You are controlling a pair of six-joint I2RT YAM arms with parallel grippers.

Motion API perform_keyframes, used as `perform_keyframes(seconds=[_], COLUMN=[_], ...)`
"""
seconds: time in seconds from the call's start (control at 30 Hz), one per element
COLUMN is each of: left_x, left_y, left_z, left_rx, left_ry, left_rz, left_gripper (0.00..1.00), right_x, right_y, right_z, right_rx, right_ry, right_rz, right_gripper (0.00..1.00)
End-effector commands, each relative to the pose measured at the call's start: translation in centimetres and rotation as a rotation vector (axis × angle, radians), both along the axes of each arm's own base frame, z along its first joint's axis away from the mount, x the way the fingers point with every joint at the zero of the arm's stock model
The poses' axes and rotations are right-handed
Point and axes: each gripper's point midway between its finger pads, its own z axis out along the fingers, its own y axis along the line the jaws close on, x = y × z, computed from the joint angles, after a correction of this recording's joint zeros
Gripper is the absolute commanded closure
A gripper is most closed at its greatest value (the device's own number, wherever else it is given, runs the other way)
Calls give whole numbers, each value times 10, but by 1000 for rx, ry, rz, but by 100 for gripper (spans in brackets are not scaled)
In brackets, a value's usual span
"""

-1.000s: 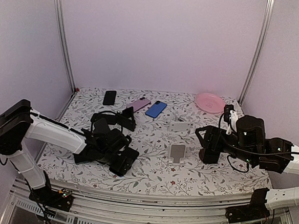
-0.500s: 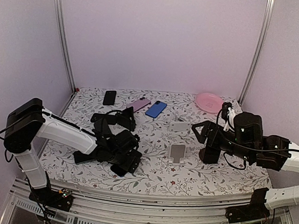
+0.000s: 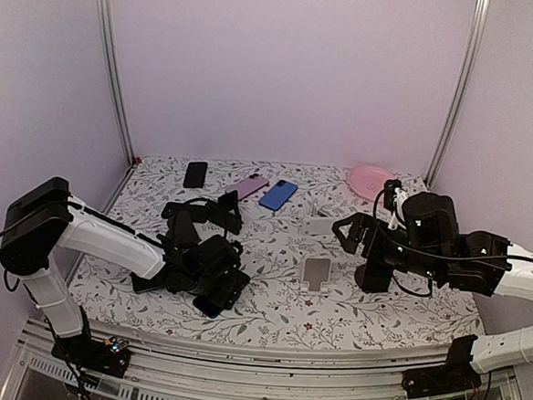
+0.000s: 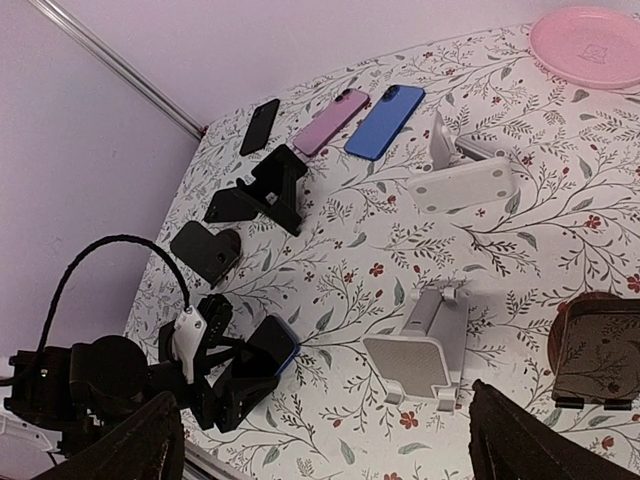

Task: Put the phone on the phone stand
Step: Pick up the phone from the center of the board, then pass from the left arm to the right

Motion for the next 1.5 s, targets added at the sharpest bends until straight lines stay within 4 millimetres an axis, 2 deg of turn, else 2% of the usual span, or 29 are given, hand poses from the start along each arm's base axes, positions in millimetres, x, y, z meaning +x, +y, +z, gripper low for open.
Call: perform_keyframes(seconds=[0.0,0.1,0.2,0.37,0.53,0.93,1.13,1.23,1.47], left_x=[-23,-25,-26,-20,-8,2,-9,-21,-43], left_y=[30,31,35,32,23,2,-17,-29,-53], left_z=[-23,-29,-32,-19,9,94,134,150,176], left_rx=[86,73,72,34,-12,-166,-274,-319,-375], left_ry=[68,69,60,14,-75,-314,-403,-440,-503], left_rz=[-13,-21,-19,-18,-7,-72,-146,-202,-294], left_gripper=[20,21,30,44,52,53,53,54,54], right_x=[-1,-3,-3,-5,-7,-5,-7,-8,-18], right_y=[15,26,37,59,80,126,151,162,173], right_z=[-11,-24,-33,-36,-39,-46,-50,-54,-53], right_rx=[-5,4,10,32,38,73,107,118,186], right_ry=[39,74,90,97,102,75,64,76,85], right_rz=[36,58,66,97,136,240,317,349,394], right_gripper=[1,0,1,1,2,3,12,17,29])
